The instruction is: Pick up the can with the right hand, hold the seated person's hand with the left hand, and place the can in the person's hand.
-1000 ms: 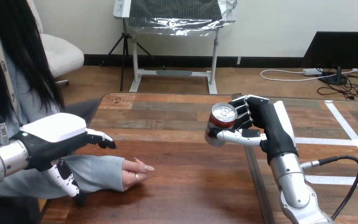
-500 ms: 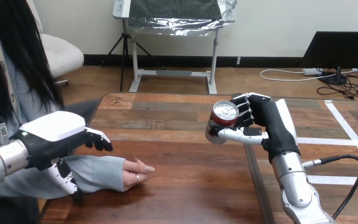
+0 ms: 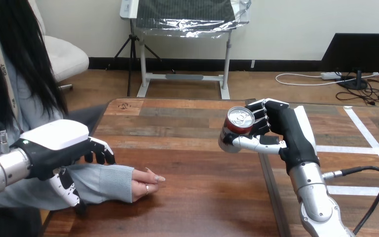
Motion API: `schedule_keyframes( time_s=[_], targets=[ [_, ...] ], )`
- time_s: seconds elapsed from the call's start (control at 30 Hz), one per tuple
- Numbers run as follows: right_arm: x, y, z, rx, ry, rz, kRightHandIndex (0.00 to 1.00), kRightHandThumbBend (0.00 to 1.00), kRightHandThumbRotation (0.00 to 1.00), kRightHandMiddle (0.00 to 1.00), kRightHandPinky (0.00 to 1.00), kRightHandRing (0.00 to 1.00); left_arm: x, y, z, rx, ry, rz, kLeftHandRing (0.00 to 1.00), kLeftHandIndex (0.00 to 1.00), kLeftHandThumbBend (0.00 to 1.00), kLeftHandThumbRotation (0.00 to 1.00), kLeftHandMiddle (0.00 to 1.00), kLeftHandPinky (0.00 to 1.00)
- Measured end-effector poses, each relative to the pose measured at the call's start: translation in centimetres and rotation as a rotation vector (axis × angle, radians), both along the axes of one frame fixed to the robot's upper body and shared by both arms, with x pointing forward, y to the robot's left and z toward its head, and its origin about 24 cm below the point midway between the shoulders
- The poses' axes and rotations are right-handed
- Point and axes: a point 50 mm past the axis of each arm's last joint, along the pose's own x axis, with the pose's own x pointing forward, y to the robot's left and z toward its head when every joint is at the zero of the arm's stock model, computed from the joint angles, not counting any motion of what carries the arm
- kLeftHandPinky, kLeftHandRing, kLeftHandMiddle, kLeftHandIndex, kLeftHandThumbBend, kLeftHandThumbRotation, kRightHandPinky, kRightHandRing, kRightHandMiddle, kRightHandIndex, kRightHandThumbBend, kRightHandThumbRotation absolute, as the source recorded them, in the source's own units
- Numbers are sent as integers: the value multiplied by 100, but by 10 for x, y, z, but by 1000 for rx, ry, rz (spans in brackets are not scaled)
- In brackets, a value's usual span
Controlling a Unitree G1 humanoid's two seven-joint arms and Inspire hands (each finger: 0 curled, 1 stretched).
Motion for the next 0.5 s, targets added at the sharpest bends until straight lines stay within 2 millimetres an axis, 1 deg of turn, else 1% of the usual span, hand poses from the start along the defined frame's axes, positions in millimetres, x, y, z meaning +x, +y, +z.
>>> schedule_keyframes(
  time_s=[0.5],
  targets=[
    [-6,-1,-5,1,10,3,50,79,0,47,37,41,0,3,-7,5,14,28,66,72,100,16,70,58]
  ],
)
